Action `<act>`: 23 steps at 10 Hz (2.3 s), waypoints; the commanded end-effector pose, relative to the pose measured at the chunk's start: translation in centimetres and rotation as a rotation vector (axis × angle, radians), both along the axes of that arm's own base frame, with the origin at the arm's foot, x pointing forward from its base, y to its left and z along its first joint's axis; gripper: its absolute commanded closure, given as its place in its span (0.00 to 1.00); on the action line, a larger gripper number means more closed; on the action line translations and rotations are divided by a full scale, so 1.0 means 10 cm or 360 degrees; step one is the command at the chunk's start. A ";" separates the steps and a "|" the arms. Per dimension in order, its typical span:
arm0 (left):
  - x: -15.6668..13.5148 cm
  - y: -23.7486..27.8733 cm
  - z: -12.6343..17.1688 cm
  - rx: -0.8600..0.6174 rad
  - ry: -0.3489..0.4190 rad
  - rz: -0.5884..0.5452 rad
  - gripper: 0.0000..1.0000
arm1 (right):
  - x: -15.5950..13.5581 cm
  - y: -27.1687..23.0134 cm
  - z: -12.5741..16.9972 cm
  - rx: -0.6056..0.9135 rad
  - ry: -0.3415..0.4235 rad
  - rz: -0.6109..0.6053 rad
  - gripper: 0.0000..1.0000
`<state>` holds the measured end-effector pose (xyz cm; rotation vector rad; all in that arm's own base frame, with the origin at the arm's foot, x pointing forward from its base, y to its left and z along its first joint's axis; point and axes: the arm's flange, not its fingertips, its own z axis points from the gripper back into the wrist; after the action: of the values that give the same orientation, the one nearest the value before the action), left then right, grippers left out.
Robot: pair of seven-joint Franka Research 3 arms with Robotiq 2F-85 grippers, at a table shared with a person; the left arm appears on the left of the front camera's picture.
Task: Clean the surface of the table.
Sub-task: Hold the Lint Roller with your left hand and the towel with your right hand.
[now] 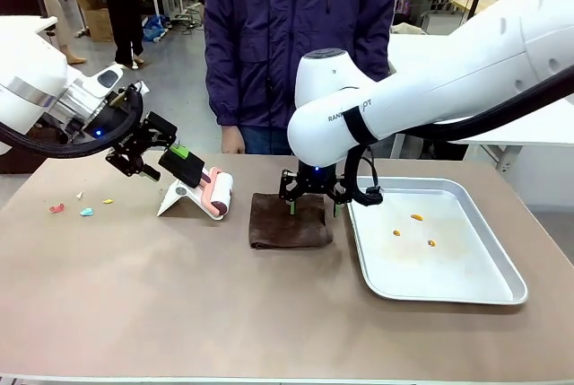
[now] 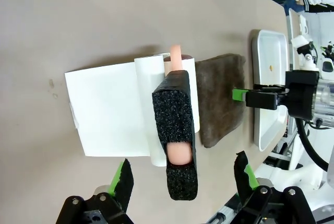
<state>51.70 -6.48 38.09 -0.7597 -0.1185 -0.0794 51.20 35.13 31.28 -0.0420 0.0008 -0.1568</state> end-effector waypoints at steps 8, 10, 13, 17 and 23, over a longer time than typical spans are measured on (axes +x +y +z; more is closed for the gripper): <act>0.09 0.01 0.00 -0.0058 -0.0068 -0.0032 0.04 | 0.03 0.08 -0.09 -0.0040 0.0041 -0.0016 0.00; 0.09 0.01 0.00 -0.0055 -0.0057 -0.0025 0.61 | 0.03 0.08 -0.10 -0.0054 0.0062 0.0001 0.59; 0.10 -0.01 0.00 -0.0033 -0.0093 0.0016 1.00 | 0.03 0.08 -0.12 -0.0043 0.0068 0.0033 0.63; 0.08 -0.01 0.00 -0.0033 -0.0094 0.0020 1.00 | 0.02 0.08 -0.14 -0.0048 0.0080 0.0036 1.00; 0.02 0.01 0.05 -0.0062 -0.0127 -0.0006 1.00 | 0.04 0.03 -0.14 -0.0003 0.0089 0.0030 1.00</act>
<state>52.55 -6.36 38.42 -0.7618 -0.1577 -0.0918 51.47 36.42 30.88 -0.0505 0.0222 -0.1428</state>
